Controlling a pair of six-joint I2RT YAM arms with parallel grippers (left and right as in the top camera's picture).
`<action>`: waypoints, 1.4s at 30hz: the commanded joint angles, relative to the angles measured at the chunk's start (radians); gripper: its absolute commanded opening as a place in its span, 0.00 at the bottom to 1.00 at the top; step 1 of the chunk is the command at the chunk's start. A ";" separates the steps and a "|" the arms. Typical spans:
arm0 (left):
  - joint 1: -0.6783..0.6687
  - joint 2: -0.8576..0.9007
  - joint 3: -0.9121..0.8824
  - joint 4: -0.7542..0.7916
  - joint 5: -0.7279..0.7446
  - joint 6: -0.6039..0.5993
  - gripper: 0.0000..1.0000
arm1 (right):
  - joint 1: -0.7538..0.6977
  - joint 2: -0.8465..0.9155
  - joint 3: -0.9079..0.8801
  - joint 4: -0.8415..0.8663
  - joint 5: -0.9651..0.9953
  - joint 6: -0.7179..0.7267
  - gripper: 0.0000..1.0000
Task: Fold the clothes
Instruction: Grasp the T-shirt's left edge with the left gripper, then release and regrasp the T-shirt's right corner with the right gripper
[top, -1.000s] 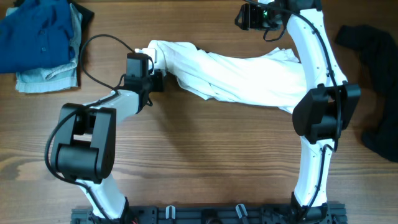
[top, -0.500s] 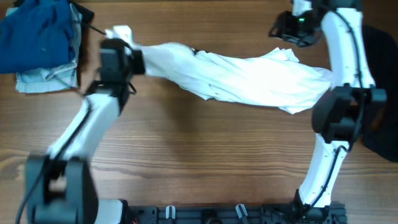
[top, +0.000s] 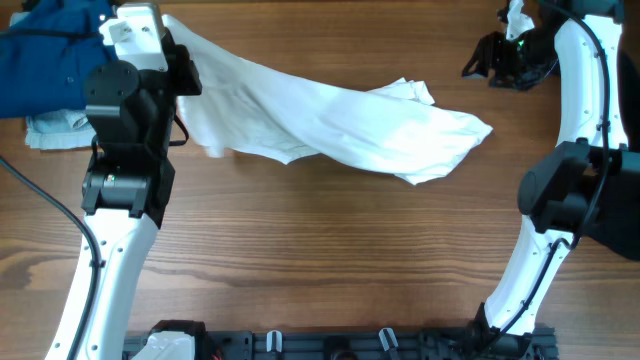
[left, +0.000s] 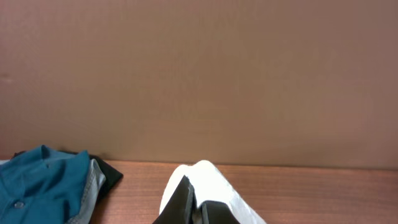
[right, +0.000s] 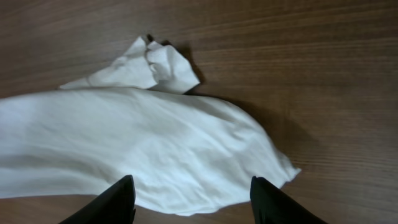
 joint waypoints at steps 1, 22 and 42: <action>0.006 0.004 0.004 0.007 -0.039 0.023 0.04 | 0.008 -0.031 -0.034 -0.005 0.111 0.010 0.60; 0.006 0.007 0.004 -0.114 -0.070 0.071 0.04 | 0.009 -0.031 -0.468 0.312 0.229 0.154 0.10; 0.006 0.006 0.004 -0.066 -0.174 0.055 0.04 | -0.053 -0.418 -0.344 0.277 0.157 0.095 0.15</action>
